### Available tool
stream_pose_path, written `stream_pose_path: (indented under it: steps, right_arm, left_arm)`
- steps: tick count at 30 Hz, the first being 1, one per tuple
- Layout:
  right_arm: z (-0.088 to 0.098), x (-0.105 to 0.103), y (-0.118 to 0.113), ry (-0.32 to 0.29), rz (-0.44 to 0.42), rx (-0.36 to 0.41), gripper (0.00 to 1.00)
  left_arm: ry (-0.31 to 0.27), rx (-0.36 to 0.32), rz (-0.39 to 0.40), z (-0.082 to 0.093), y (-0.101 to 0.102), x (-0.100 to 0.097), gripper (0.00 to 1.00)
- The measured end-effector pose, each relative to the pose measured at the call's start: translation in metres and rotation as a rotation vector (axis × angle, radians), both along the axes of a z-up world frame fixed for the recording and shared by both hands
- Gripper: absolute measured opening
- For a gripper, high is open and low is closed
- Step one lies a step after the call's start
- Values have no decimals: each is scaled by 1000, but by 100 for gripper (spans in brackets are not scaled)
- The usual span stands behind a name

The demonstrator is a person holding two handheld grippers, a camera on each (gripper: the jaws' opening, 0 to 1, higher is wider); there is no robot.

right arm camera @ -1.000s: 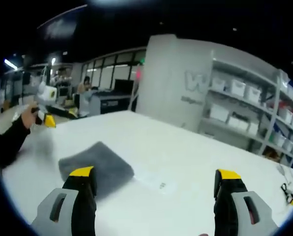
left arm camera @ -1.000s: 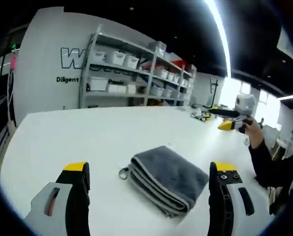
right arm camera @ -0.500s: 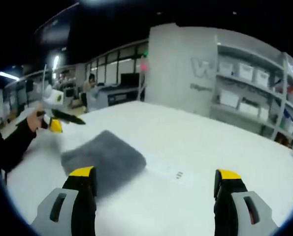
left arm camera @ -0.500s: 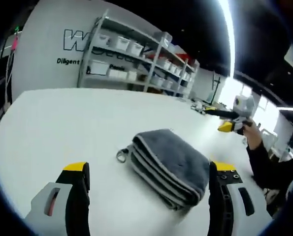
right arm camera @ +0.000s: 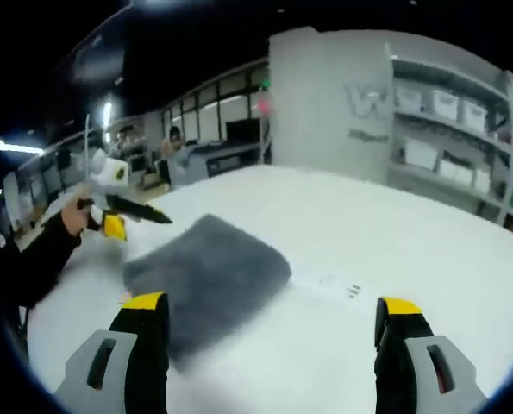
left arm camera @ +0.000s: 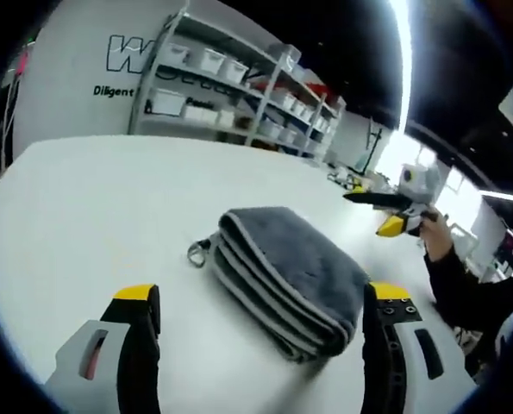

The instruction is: Open the folded towel by lifting each exposed corner and separating the folded layers until the towel lies flat within the target outline without major curled edges

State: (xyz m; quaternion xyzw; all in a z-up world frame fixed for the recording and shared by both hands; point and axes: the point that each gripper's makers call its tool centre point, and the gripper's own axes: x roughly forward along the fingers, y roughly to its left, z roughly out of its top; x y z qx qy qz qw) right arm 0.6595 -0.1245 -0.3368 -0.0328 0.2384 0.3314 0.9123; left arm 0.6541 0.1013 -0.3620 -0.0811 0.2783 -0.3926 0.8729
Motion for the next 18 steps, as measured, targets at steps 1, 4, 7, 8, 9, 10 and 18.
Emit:
stream_pose_path:
  steps: [1,4,7,8,9,10,18]
  right_arm:
    - [-4,0,0,14,-3,5,100]
    - [-12,-1,2,34,-1,3,100]
    - [-14,-4,4,41,8,0,100]
    - [-14,-5,6,41,12,3,100]
    - [-14,-6,9,40,17,6,100]
    - [-15,-7,12,42,22,8,100]
    - [-30,-13,31,101,54,34,96]
  left_arm:
    - [2,-3,-5,-1,-2,-1,95]
    - [15,-17,-40,-6,-12,-8,96]
    - [19,0,-42,-11,-14,-10,95]
    - [22,3,-39,-13,-17,-14,95]
    - [30,1,-41,-13,-15,-12,94]
    - [33,-1,-42,-13,-13,-8,94]
    - [50,-12,-56,-17,-15,-1,91]
